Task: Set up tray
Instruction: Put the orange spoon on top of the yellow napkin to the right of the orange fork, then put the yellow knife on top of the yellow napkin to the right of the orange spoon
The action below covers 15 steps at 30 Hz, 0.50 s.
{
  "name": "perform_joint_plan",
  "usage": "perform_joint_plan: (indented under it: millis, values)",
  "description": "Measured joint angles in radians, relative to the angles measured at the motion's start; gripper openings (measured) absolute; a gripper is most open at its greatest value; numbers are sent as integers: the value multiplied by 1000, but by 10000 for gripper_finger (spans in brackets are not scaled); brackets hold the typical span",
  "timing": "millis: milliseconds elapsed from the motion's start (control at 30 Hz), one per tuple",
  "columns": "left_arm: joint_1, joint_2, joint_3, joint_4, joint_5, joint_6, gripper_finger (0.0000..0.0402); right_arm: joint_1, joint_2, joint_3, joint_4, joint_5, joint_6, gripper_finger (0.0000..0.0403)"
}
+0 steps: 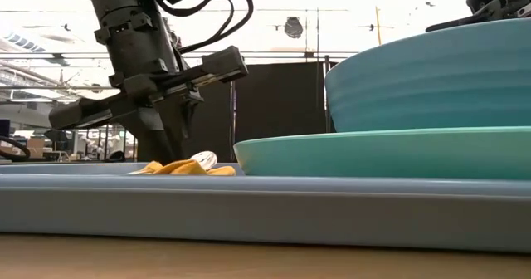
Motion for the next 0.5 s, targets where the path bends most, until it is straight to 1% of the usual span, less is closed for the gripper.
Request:
perform_joint_plan:
  millis: [267,400,500]
  values:
    - [8,0,0,1,17,16,76,0,0,0,0,0,-3,4]
    - [8,-1,0,2,16,37,85,0,0,0,0,0,-2,4]
    - [8,-40,2,-10,-4,76,86,0,0,0,0,0,-1,4]
